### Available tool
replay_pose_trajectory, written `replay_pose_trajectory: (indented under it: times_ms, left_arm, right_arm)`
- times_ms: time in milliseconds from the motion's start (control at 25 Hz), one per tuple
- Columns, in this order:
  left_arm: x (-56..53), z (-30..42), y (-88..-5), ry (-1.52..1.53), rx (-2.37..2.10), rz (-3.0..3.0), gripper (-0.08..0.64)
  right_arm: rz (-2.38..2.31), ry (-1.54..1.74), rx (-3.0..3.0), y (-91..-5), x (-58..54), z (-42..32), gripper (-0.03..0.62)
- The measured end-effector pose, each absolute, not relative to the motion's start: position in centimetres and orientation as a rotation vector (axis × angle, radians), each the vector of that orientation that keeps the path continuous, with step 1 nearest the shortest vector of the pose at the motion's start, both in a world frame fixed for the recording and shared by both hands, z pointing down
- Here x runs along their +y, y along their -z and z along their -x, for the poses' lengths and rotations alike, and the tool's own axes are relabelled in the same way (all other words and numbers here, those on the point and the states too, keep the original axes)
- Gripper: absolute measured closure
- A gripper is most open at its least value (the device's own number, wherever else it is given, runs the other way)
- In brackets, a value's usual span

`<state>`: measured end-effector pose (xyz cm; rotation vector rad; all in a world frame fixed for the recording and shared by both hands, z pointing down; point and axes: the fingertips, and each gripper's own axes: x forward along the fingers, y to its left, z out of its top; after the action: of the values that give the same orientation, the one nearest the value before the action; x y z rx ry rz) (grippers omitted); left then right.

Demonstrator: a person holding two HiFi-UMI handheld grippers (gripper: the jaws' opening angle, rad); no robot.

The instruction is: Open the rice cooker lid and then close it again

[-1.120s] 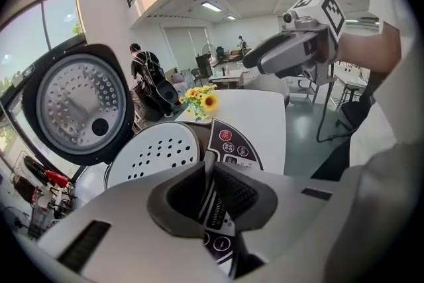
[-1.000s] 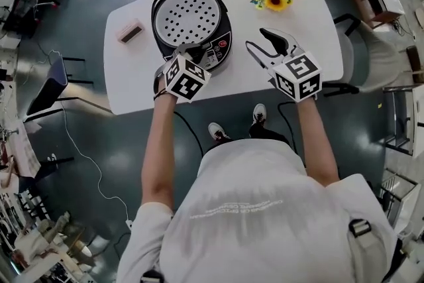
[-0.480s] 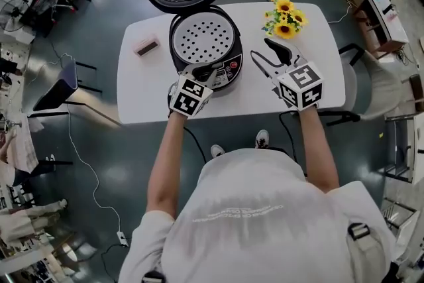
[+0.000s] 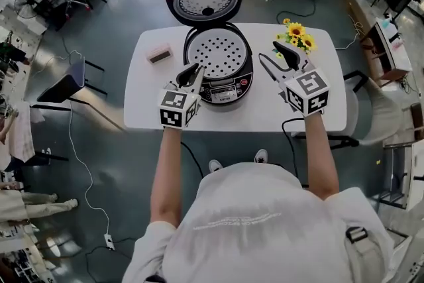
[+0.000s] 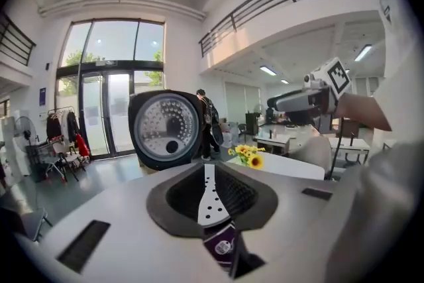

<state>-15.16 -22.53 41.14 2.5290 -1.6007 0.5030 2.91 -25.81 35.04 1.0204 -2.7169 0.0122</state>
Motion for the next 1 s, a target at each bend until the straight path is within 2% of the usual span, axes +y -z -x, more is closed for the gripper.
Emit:
replay_pose_trajectory:
  times_ms: [400, 520, 1000]
  left_arm:
    - [-20.7, 22.1, -33.5, -0.26, -1.874, -2.487, 0.484]
    - [-20.2, 23.3, -33.1, -0.276, -1.885, -2.489, 0.451]
    - [-19.0, 25.9, -33.3, -0.302, -1.842, -2.525, 0.45]
  right_arm:
    - [-1.0, 0.11, -2.771, -30.7, -26.4, -1.4, 0.364]
    - [-1.005, 0.119, -2.779, -30.0, -26.3, -1.0, 0.362]
    - [-1.038, 0.11, -2.75, -29.8, -24.6, 1.6, 0.362]
